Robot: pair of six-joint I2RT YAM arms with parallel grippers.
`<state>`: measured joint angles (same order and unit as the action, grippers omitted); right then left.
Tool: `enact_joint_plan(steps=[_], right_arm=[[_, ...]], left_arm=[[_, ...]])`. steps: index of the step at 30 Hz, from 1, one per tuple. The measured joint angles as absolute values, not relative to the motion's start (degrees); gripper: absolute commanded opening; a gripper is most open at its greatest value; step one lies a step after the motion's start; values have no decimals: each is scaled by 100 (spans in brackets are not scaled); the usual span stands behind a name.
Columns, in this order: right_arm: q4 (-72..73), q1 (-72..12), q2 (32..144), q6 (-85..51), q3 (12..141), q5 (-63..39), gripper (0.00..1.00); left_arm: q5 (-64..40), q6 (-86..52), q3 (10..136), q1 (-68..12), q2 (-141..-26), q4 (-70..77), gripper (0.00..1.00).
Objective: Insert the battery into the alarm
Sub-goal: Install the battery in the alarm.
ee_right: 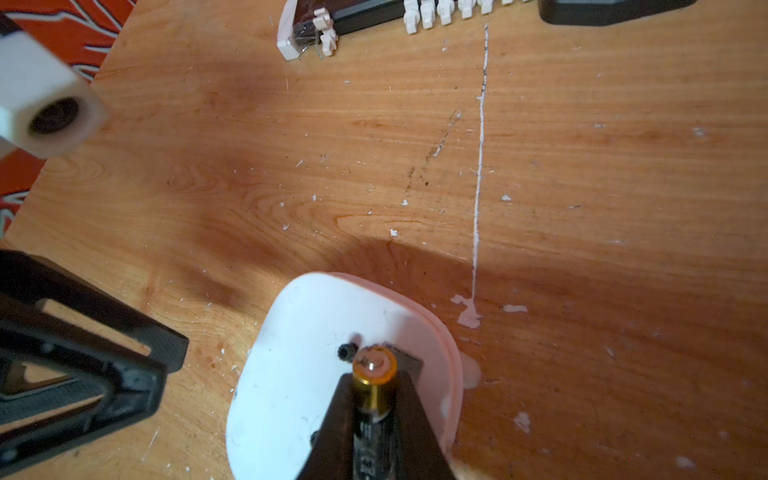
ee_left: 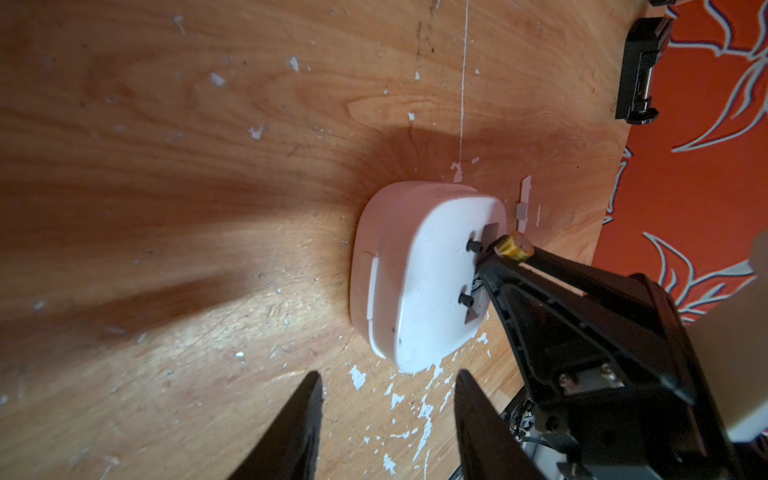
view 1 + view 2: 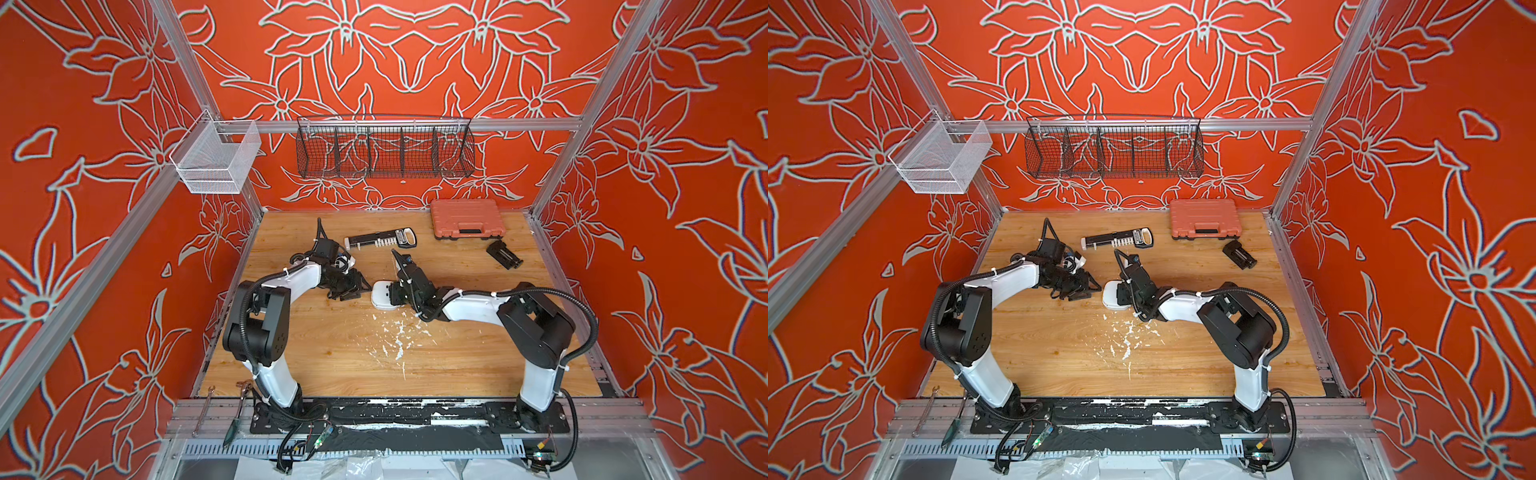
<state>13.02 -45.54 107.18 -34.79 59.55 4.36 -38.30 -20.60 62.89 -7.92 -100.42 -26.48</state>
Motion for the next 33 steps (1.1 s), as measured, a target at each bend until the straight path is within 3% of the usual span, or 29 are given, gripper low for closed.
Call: enact_joint_plan(steps=[9,19,33], right_arm=[[1376,-4617,10700,-3673,5865,381,39],[980,-4637,10464,-3579,5865,423,59],[246,-4663,10368,-3301,6071,633,67]], left_arm=[[-3822,-2062,6357,-792,-10095,-2648,50],[-3708,-2128,6322,-805,-10092,-2539,51],[-3352,-2215,6294,-1094,-9994,-2469,51]])
